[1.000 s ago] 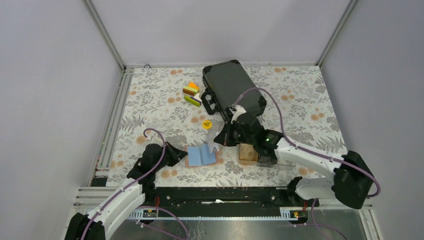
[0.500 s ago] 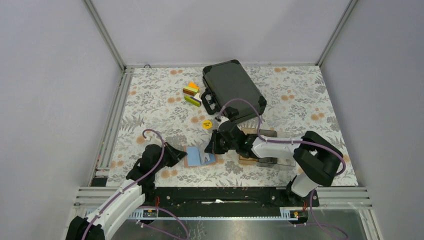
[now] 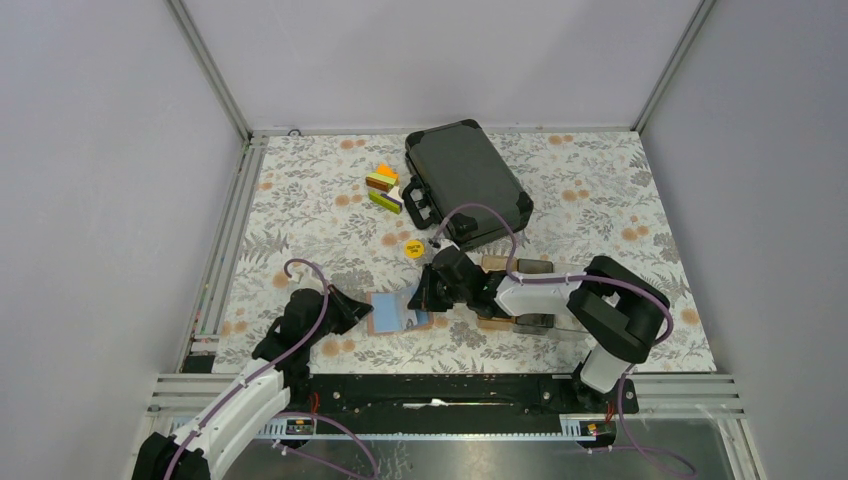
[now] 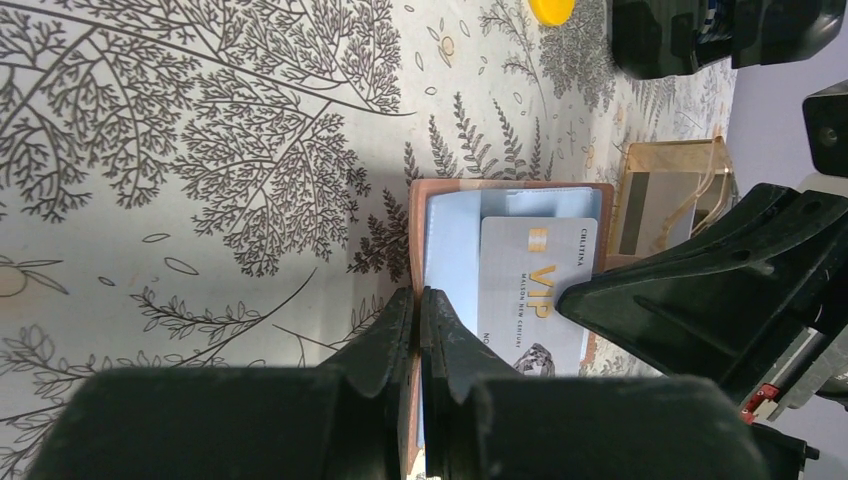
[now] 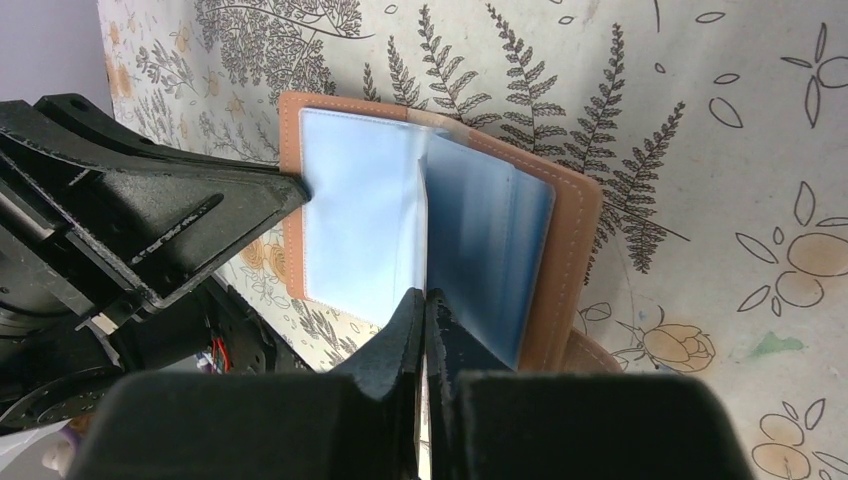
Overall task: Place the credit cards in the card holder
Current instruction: Insert the credit card into the card holder.
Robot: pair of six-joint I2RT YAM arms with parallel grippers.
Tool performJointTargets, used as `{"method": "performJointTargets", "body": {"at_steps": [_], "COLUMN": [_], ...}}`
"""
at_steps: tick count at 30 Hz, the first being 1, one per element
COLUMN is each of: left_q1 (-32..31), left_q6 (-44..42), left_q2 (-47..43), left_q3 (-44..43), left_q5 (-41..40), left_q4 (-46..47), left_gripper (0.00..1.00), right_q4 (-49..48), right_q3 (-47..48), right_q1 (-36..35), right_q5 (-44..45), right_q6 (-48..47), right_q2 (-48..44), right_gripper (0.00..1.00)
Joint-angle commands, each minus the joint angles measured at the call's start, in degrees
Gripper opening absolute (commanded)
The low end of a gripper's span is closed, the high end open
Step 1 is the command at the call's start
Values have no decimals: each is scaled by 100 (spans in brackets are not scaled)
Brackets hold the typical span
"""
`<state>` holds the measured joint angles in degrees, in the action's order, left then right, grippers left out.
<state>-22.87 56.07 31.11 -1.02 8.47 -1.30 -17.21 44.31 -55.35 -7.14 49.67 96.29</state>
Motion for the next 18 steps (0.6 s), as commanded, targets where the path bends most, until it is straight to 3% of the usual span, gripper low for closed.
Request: {"method": "performJointTargets", "body": {"at_steps": [1,18], "left_q1": [-7,-7], "left_q6": [-66,-98], "left_q2": [-26,-58], "left_q3": [-21,-21], "left_q5": [-114,-151], "left_q4": [7,-64], "left_gripper": [0,0], "right_q4": [-83,-284], "right_q3": [-51,-74], "right_q1": [-37,94], "right_q5": [173,-163], "right_q6": [183,458], "right_q2": [141,31], "right_gripper": [0,0]}}
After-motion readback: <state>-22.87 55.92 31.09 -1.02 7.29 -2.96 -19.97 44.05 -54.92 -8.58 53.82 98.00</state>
